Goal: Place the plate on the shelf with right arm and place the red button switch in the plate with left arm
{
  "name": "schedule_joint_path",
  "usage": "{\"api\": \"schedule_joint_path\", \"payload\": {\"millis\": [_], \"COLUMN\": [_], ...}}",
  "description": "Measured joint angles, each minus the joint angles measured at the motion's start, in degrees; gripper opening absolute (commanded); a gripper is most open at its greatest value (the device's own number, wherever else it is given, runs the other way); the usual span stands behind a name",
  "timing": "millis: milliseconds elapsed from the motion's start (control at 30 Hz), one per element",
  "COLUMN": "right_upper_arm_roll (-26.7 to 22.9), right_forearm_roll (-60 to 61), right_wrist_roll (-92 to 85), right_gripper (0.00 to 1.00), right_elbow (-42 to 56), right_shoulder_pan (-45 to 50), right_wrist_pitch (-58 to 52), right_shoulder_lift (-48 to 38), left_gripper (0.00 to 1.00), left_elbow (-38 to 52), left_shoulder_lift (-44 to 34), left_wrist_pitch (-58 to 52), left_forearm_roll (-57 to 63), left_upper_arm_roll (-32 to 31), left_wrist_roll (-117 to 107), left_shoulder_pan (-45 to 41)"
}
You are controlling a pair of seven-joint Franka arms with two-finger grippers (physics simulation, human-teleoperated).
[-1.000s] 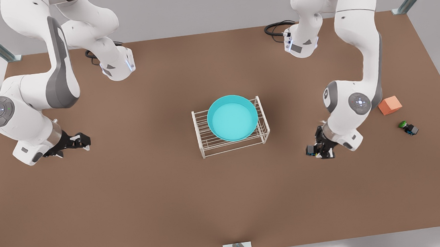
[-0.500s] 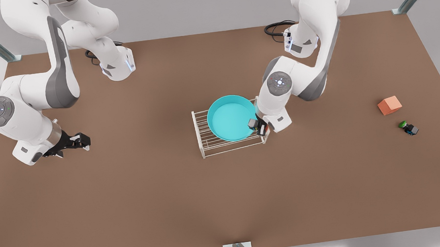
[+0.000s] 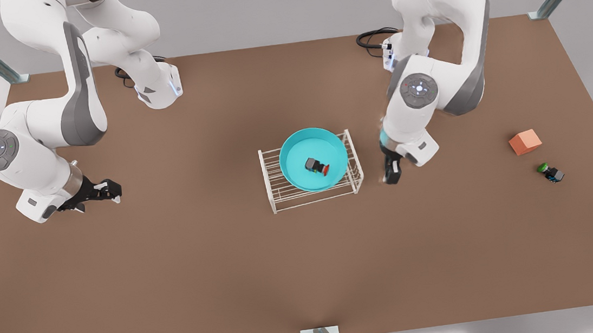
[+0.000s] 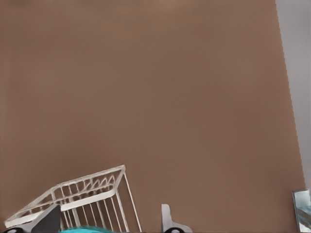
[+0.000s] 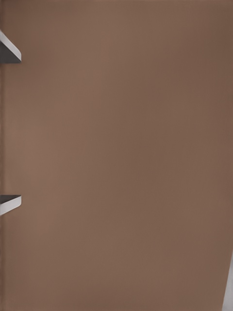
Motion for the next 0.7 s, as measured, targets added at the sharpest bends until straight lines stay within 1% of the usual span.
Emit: {"api": "schedule_joint_path", "payload": {"millis": [100,167,200,233,267,367,433,600,700], "right_upper_arm_roll": [-0.02,-0.05,-0.03,-0.06,-0.07,-0.08,-0.08,-0.08,-0.02], "right_forearm_roll": [0.00,0.00,0.00,0.00,0.00,0.00,0.00,-0.05,-0.10], "right_wrist_roll": [0.02,0.04,0.04,0.04,0.03,0.01,0.00,-0.04,-0.06], "right_gripper": [1.00,1.00,1.00,1.00,1.00,1.00,1.00,1.00,1.00], "right_elbow": [0.02,0.02,0.02,0.02,0.02,0.02,0.02,1.19,1.47], "right_shoulder_pan": [-0.01,-0.03,-0.06,-0.04,-0.03,-0.03,-0.03,-0.30,-0.42], "right_wrist_pitch": [-0.04,-0.08,-0.10,-0.12,-0.13,-0.16,-0.17,-0.27,-0.41], "right_shoulder_lift": [0.00,0.00,0.00,0.00,0.00,0.00,0.00,0.49,0.75], "left_gripper": [1.00,1.00,1.00,1.00,1.00,1.00,1.00,1.00,1.00], "left_elbow": [3.62,5.06,4.67,0.86,-0.97,0.74,1.42,4.44,4.86], "left_shoulder_lift": [-2.53,-2.63,-3.21,-5.94,-7.63,-6.78,-6.24,-3.51,-3.16], "left_wrist_pitch": [-10.62,-15.49,-16.48,-16.23,-15.93,-15.97,-16.03,-16.05,-16.14], "left_forearm_roll": [-3.45,-5.04,-5.95,-6.49,-6.87,-7.76,-8.04,-8.12,-8.07], "left_upper_arm_roll": [1.81,5.28,6.77,7.70,8.08,8.20,8.15,7.79,7.79], "left_wrist_roll": [11.30,20.79,25.93,30.80,35.38,47.41,54.38,69.07,76.23], "left_shoulder_pan": [8.11,10.99,12.41,13.84,15.32,18.40,17.40,11.04,11.50]}}
